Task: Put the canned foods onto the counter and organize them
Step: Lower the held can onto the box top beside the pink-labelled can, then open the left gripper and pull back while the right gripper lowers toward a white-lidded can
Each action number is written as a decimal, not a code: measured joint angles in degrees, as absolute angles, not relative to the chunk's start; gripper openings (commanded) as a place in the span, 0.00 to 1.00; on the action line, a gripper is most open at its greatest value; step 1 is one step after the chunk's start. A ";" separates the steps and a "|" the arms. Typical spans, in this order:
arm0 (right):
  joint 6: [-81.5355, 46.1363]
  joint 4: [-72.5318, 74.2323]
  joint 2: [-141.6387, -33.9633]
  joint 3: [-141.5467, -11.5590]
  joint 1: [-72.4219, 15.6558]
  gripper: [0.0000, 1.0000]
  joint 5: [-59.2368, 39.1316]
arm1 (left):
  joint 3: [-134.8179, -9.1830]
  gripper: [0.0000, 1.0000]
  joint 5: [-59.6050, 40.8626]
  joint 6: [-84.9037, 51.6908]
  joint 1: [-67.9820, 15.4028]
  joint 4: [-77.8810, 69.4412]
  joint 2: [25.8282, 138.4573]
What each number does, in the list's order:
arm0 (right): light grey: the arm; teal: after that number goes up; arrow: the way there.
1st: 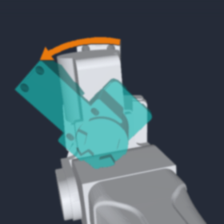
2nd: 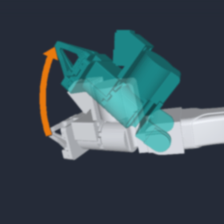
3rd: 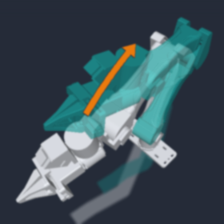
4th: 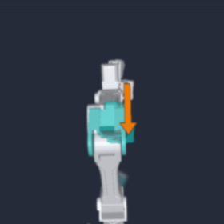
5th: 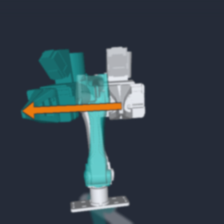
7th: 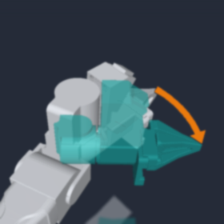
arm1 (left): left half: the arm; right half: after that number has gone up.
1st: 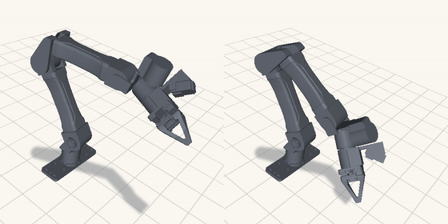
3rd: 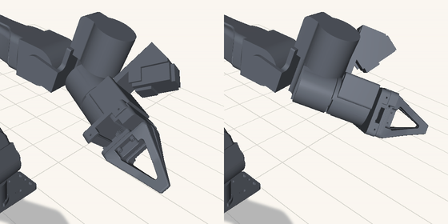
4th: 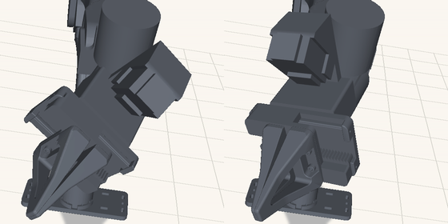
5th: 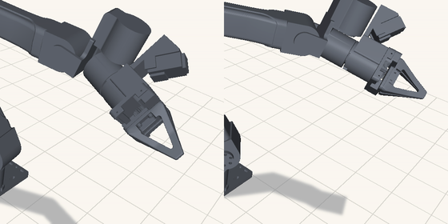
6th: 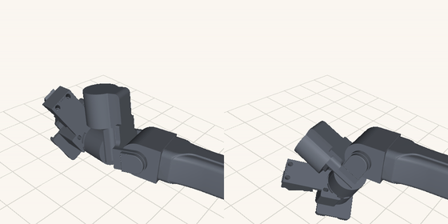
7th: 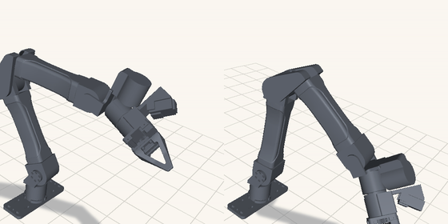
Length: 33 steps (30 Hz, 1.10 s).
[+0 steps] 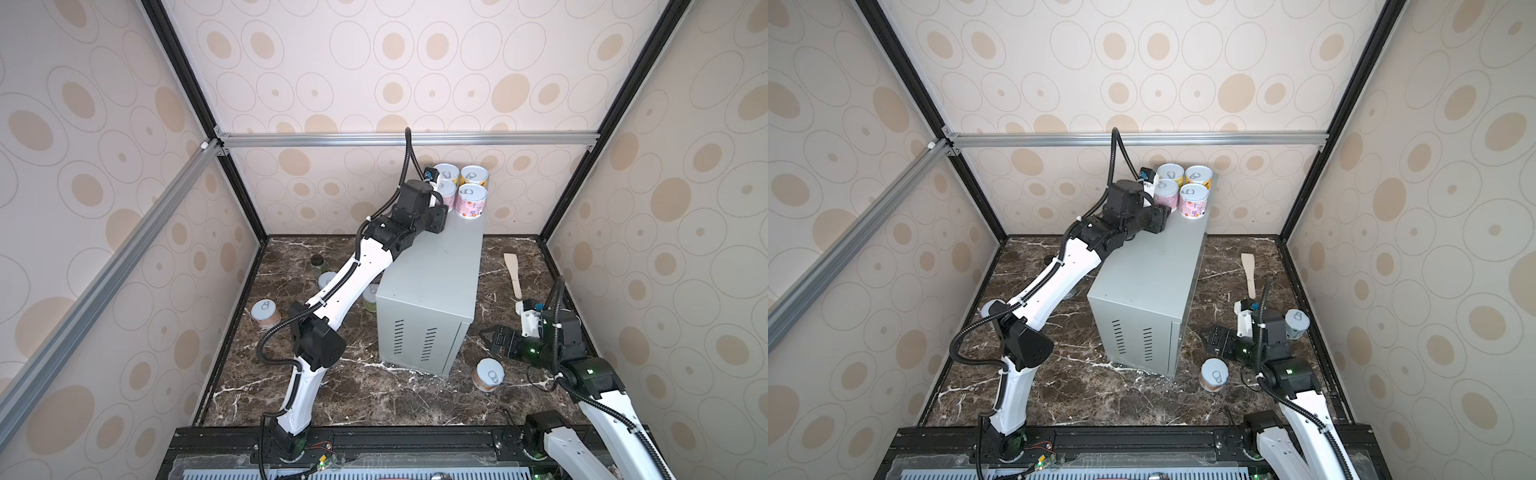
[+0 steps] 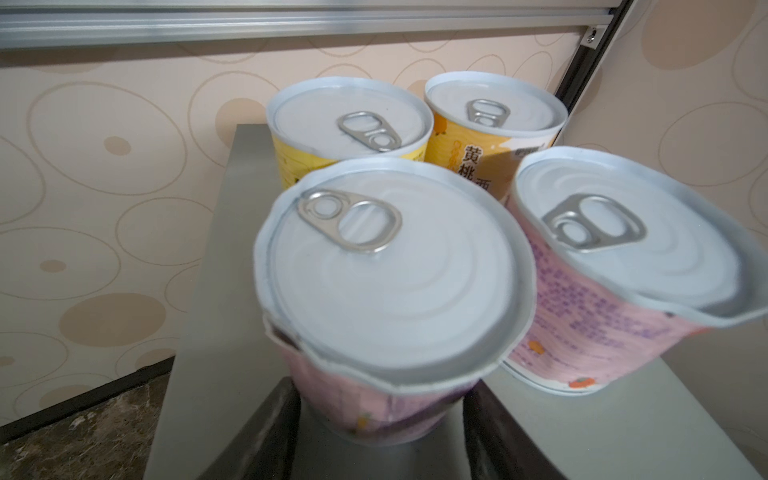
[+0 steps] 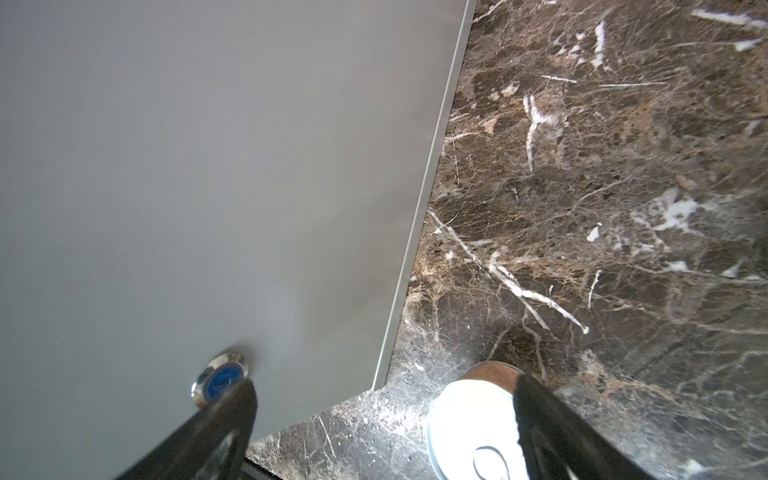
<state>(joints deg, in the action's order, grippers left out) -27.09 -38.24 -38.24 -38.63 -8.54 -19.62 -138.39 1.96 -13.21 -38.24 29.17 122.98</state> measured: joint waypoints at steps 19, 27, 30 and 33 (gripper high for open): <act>-26.83 -42.72 -38.70 -42.17 -8.54 0.99 -16.12 | -138.80 0.91 -1.19 -11.38 -38.04 29.71 122.76; -26.52 -48.18 -38.94 -44.38 -8.54 0.99 -12.40 | -136.94 0.99 0.49 -10.55 -38.02 33.43 119.09; -26.94 -49.63 -38.74 -44.47 -8.56 0.98 -11.77 | -131.85 0.99 1.67 -10.55 -38.02 33.67 113.82; -27.66 -51.00 -38.41 -44.47 -8.73 0.99 -11.40 | -125.21 0.99 2.61 -10.61 -38.02 32.80 107.35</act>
<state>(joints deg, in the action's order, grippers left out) -27.66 -51.00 -38.41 -44.47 -8.73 -11.40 -125.21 2.61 -10.61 -38.02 32.80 107.35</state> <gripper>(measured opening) 0.986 0.990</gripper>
